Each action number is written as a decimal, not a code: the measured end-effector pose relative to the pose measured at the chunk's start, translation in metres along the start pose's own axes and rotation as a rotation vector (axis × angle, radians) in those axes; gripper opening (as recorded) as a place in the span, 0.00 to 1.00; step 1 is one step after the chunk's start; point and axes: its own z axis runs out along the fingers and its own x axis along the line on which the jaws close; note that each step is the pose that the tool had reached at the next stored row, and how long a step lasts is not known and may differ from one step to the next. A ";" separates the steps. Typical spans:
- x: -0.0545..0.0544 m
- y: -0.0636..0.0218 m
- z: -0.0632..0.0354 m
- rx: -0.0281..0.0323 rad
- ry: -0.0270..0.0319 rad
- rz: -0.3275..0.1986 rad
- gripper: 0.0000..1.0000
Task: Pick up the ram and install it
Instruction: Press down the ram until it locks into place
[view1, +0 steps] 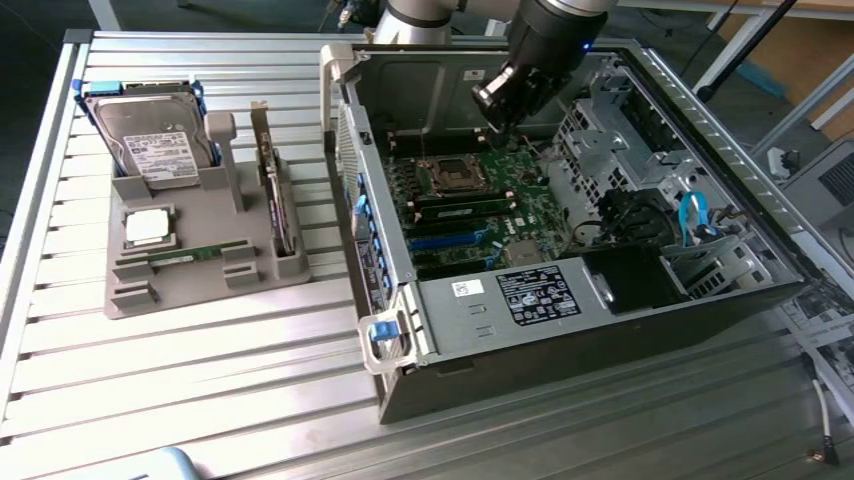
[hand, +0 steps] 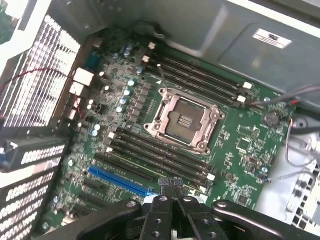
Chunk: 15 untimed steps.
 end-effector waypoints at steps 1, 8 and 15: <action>0.000 0.0000 0.0000 -0.0001 -0.0008 0.017 0.11; 0.000 0.0000 0.0002 -0.0010 -0.0065 0.134 0.11; 0.000 0.0000 0.0003 -0.0016 -0.0107 0.221 0.11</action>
